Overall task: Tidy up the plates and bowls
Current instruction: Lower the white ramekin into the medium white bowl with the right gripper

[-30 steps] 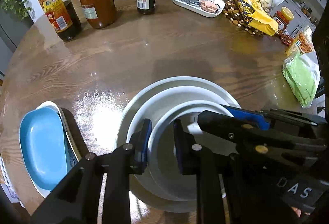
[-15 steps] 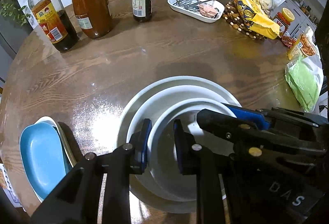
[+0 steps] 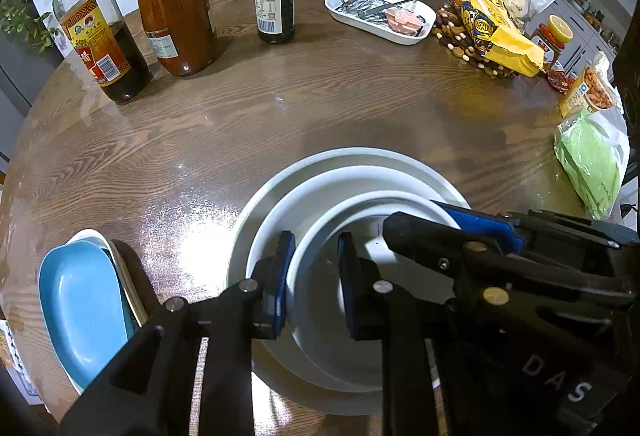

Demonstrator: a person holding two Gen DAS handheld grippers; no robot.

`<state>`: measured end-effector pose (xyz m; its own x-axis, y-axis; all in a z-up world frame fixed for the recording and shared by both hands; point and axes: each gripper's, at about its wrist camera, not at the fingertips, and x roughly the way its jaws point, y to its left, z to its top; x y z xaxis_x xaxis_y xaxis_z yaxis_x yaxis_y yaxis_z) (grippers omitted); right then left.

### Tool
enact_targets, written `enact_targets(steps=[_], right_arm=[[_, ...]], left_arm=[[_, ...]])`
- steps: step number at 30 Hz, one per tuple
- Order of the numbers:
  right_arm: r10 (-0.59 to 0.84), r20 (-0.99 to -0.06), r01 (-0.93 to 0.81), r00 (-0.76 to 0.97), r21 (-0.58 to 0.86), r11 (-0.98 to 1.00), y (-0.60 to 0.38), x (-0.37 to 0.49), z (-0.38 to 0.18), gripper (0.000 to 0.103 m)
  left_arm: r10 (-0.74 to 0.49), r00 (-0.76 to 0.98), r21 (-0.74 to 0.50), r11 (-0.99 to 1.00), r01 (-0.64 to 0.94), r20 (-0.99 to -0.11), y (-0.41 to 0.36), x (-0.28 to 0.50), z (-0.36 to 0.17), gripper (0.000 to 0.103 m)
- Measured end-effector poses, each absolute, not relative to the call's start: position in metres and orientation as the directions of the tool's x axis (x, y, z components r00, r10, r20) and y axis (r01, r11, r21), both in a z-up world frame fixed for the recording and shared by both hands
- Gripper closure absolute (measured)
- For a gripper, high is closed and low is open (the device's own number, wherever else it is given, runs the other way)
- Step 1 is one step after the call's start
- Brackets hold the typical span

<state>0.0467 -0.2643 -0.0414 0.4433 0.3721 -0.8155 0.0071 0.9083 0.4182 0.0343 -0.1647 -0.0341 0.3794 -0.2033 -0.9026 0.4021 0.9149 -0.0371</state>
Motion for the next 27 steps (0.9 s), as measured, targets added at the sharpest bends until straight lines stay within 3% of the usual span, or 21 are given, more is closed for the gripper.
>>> enact_targets(steps=[27], right_arm=[[0.368,-0.818,0.007,0.442,0.413,0.911,-0.2645,0.0457,-0.0412,0.081]], left_arm=[[-0.198,0.380,-0.030,0.914,0.405,-0.903,-0.1661,0.0338,-0.0345,0.082]])
